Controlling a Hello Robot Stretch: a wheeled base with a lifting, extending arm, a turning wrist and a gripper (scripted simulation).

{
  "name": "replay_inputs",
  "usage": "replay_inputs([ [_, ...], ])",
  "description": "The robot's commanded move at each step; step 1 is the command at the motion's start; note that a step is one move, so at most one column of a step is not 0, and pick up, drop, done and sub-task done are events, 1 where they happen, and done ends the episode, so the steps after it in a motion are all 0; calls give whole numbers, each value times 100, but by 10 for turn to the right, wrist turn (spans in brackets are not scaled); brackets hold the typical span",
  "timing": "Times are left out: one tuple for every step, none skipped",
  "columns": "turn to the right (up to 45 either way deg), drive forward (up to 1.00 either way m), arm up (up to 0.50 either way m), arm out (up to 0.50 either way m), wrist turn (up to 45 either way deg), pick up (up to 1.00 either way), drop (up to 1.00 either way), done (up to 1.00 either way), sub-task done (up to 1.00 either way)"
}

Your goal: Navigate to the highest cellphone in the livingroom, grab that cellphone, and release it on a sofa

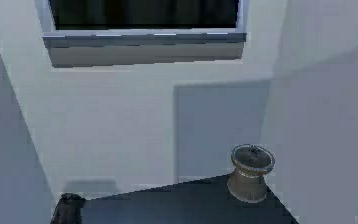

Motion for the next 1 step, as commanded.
replay_inputs([
  [450, 0, 0, 0, 0, 0, 0, 0, 0],
])
